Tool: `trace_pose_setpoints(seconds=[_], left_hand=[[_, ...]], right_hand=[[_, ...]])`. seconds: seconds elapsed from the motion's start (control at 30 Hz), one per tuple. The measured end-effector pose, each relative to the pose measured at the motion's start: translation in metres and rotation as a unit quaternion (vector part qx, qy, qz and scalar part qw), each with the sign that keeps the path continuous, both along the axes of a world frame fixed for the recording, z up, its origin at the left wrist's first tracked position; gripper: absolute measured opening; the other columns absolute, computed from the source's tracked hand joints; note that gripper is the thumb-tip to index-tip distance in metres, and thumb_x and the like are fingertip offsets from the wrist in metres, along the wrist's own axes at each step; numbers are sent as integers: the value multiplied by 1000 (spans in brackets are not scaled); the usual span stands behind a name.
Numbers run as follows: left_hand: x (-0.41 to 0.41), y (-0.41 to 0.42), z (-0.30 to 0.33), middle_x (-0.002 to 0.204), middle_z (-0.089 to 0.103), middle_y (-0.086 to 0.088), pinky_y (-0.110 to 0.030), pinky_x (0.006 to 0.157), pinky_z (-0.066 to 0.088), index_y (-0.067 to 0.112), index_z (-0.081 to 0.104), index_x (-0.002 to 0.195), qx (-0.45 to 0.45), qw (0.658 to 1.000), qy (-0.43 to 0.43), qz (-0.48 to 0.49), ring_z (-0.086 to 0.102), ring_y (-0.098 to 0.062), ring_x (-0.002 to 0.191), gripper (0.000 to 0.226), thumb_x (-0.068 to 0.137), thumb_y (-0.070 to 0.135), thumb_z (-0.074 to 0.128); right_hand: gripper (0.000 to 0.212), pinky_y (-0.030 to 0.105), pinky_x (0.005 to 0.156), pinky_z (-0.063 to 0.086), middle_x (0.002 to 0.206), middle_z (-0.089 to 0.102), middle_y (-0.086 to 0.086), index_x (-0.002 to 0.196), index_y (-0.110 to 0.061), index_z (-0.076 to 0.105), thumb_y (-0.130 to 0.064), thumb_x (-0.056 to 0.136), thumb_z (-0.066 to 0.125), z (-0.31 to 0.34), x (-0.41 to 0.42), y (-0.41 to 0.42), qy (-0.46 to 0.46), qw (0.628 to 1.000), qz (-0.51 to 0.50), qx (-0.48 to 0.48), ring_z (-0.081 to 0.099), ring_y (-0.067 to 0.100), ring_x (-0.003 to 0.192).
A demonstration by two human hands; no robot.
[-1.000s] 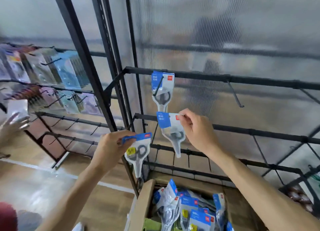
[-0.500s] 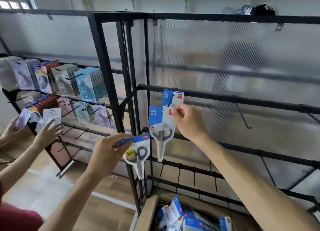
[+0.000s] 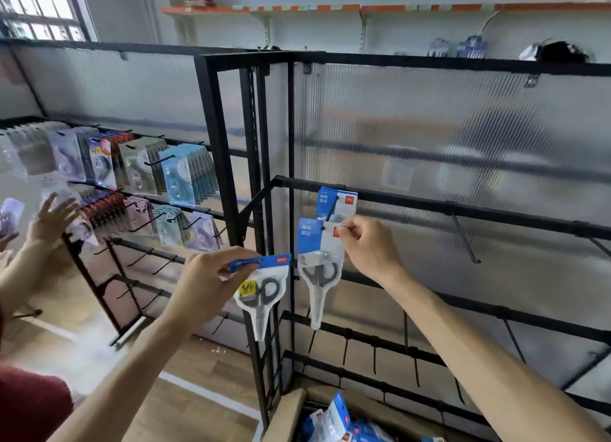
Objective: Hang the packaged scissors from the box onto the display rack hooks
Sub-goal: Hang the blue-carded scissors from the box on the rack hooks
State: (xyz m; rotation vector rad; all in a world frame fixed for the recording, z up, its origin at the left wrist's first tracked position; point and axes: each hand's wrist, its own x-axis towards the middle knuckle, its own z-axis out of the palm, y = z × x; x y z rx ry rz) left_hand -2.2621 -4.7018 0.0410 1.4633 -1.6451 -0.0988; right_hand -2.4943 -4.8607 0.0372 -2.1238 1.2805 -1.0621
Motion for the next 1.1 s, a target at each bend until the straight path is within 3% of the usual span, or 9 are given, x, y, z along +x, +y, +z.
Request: trace_pose_setpoints(seconds=[0.13,0.27,0.33,0.5,0.7,0.77,0.87,0.97,1.1], left_hand=[[0,-4,2,85,65,36,-24,67,59,29,76,95,-11,1000,2,-6,67,7,85,27,84,5,75],[-7,-4,2,83,61,47,-21,68,59,36,70,97,-2,1000,-13,-24,67,9,86,31,85,8,75],[-8,1,-2,86,60,49,-14,68,56,40,68,96,3,1000,-12,-26,66,10,86,35,84,8,76],[-7,7,-4,80,61,44,-10,70,54,27,78,96,2,999,-31,-16,67,8,80,28,81,4,78],[-13,4,9,87,63,32,-1,67,47,21,78,98,-22,997,-71,-30,61,19,80,22,82,6,77],[-13,4,7,88,65,26,0,67,47,20,78,99,-20,997,-66,-27,60,20,79,22,83,5,77],[-12,3,1,90,67,23,-3,68,49,20,78,100,-13,998,-58,-35,61,19,82,23,83,4,76],[-10,0,-6,91,71,17,-3,66,49,20,78,100,-6,997,-62,-37,59,22,83,23,83,5,77],[-8,-6,-7,92,75,11,-8,68,53,22,77,101,8,998,-59,-35,62,18,83,20,85,9,75]], right_hand=[[18,16,53,43,83,69,-3,92,-13,68,-26,99,57,1,4,-8,20,999,-23,-10,61,5,70],[23,43,64,60,86,72,8,89,-8,67,-25,98,55,0,12,-42,3,997,-53,58,70,25,75],[24,49,70,60,88,72,10,88,-9,67,-27,98,53,0,17,-61,5,994,-80,81,70,28,77],[26,31,70,50,101,72,13,95,-7,72,-24,98,53,8,24,-93,28,985,-145,90,65,30,88],[26,23,54,35,98,69,10,98,-8,67,-27,103,50,14,29,-99,97,976,-182,64,57,22,76],[25,25,56,37,101,69,10,101,-9,64,-32,101,54,15,26,-97,130,973,-182,53,61,24,80],[38,27,57,41,114,61,8,118,-12,51,-31,92,70,13,17,-85,168,972,-149,75,62,23,91],[50,25,65,46,126,48,8,127,-12,44,-28,89,73,18,7,-42,183,978,-90,-47,58,21,101],[39,31,85,57,135,53,1,123,-20,56,-30,89,72,20,-7,27,167,971,156,-71,62,12,108]])
